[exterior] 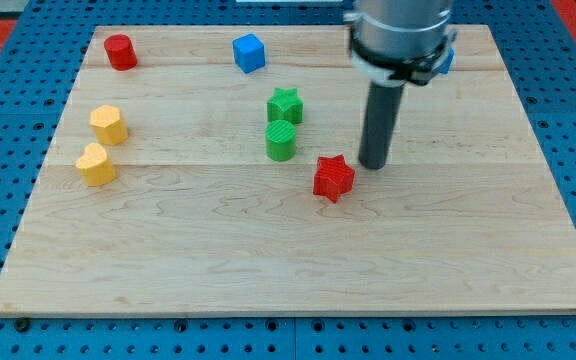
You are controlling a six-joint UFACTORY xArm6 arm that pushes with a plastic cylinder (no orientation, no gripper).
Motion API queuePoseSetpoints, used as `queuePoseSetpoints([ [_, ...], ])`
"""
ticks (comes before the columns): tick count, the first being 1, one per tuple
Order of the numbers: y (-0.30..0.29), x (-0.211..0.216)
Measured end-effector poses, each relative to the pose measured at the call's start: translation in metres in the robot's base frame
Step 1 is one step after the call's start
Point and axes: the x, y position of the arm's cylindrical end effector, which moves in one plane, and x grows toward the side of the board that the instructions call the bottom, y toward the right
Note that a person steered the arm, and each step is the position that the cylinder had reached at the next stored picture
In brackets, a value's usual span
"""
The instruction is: Move the green star to the center right
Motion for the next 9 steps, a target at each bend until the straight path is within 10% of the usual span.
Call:
queuePoseSetpoints([
  [1,-0.022,-0.078],
  [4,-0.21,-0.102],
  [7,-0.021,-0.081],
  [9,-0.075,-0.081],
])
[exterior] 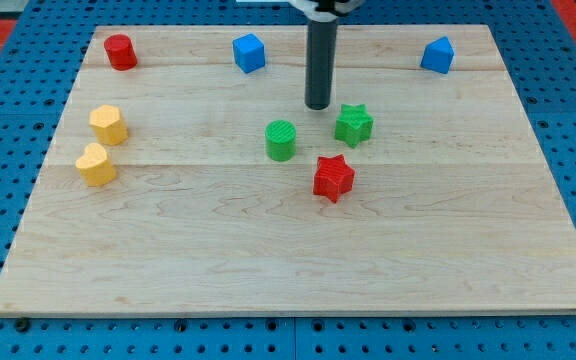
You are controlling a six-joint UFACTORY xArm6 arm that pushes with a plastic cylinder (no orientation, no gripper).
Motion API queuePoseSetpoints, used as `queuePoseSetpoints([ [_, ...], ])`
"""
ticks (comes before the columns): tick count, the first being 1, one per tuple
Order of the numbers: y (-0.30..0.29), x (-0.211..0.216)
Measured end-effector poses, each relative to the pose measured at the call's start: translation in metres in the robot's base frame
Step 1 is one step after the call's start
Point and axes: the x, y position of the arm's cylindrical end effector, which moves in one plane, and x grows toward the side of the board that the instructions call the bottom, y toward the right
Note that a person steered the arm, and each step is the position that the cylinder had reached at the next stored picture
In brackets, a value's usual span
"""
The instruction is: Move the green star to the center right
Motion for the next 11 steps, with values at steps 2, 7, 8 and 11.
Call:
queuePoseSetpoints([
  [2,0.093,0.044],
  [7,0.158,0.047],
  [8,0.169,0.047],
  [11,0.175,0.076],
])
